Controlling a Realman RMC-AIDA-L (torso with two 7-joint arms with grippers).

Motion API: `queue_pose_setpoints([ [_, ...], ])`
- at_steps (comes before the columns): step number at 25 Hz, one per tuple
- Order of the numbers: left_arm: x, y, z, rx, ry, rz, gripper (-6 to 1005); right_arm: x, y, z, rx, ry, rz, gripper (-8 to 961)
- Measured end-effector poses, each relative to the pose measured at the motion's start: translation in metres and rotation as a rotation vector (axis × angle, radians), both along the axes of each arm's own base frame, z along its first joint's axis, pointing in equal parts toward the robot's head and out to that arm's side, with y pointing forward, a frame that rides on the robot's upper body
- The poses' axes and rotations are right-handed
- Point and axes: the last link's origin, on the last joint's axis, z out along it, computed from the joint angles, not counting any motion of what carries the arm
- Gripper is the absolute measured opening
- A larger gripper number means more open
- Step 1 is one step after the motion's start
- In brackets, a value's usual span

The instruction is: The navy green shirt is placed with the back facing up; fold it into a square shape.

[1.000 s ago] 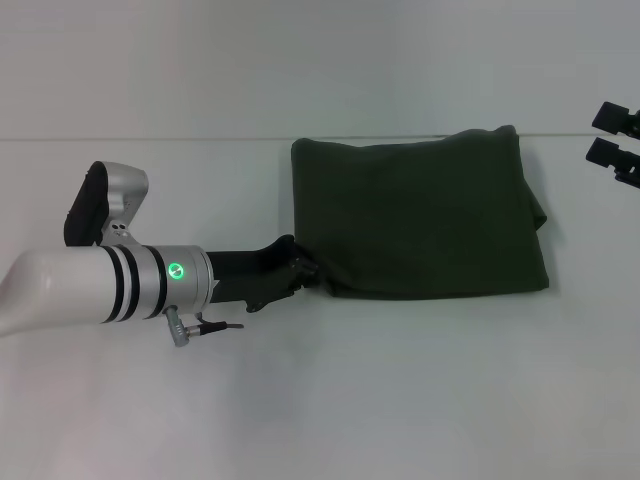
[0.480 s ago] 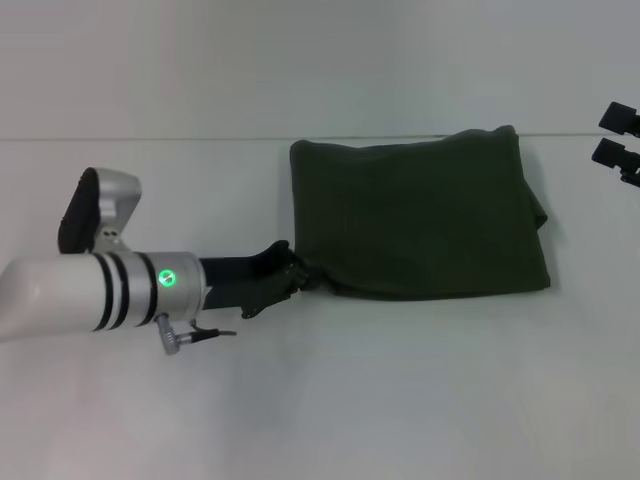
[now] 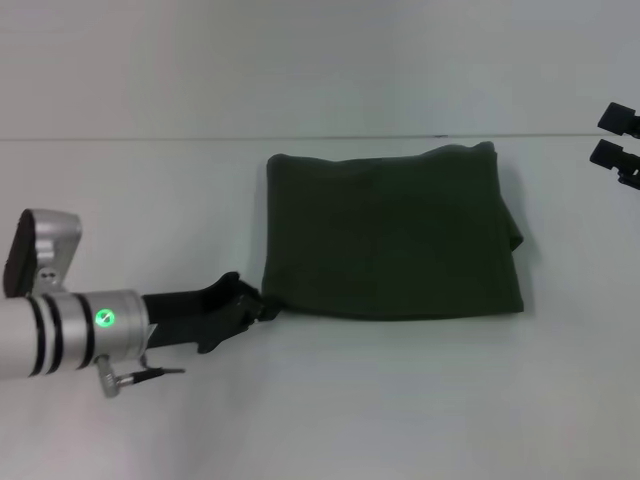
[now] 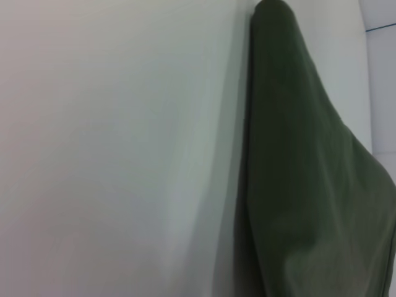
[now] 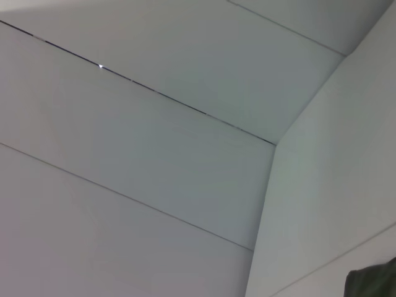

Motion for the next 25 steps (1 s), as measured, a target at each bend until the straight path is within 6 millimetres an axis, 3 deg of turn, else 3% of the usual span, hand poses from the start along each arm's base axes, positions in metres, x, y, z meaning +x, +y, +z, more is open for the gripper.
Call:
queue_pose_setpoints([
  [13, -0.032, -0.025, 0.017, 0.011, -0.017, 0.062, 11, 0.001, 0.0, -0.003, -0.007, 0.01, -0.01, 690],
  [25, -0.038, -0.037, 0.026, 0.04, -0.049, 0.037, 16, 0.0, 0.001, -0.003, -0.004, 0.011, -0.012, 690],
])
